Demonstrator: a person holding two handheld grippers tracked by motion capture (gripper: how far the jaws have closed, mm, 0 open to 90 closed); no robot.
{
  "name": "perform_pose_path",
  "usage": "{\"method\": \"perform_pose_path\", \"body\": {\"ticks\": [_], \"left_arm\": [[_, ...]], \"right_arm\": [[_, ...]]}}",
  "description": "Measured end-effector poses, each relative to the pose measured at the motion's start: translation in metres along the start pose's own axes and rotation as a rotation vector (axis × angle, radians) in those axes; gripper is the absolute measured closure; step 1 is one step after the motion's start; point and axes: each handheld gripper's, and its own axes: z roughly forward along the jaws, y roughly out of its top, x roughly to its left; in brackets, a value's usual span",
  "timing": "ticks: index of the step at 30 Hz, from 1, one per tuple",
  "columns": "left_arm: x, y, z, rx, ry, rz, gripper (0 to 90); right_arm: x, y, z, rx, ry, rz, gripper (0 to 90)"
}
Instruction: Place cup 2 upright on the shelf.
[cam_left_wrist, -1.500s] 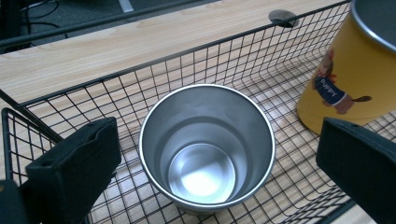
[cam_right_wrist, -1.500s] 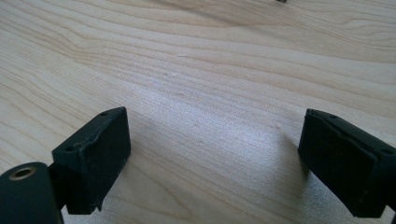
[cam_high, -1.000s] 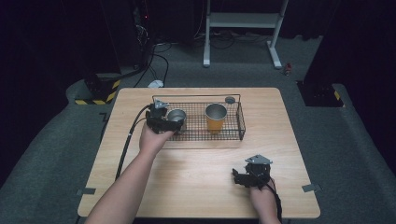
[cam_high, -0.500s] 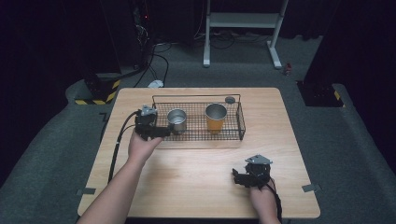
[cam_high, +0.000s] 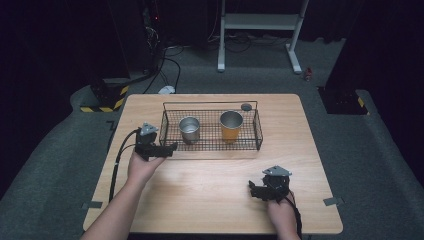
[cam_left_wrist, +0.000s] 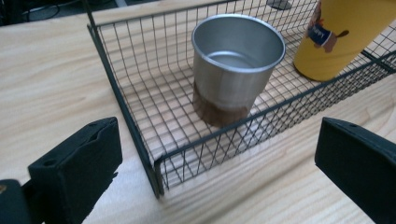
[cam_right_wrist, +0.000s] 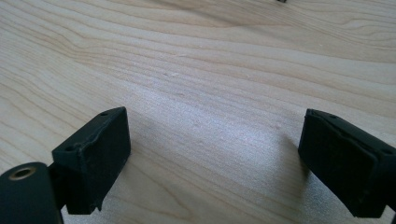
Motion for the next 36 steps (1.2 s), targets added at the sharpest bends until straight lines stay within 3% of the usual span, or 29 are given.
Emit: {"method": "perform_pose_path", "body": {"ticks": [9,17,23,24,26,30,36], "left_arm": [[0.002,-0.024,-0.008,0.018,-0.017,0.007,1.4],[0.001,-0.064,-0.015,0.090,-0.044,0.022,1.3],[0.002,-0.089,-0.020,0.137,-0.032,0.053,1.3],[0.004,-0.101,-0.025,0.165,-0.030,0.063,1.3],[0.005,-0.109,-0.029,0.185,-0.028,0.072,0.7],[0.004,-0.122,-0.040,0.177,-0.012,0.119,0.2],[0.005,-0.127,-0.044,0.155,0.045,0.071,0.1]], "right_arm": [[0.000,0.000,0.000,0.000,0.001,0.000,9.1],[0.000,0.000,0.000,0.000,0.000,-0.001,9.1],[0.000,0.000,0.000,0.000,0.000,0.000,9.2],[0.000,0.000,0.000,0.000,0.000,0.000,9.1],[0.000,0.000,0.000,0.000,0.000,0.000,9.2],[0.000,0.000,0.000,0.000,0.000,0.000,9.2],[0.000,0.000,0.000,0.000,0.000,0.002,9.3]]}}
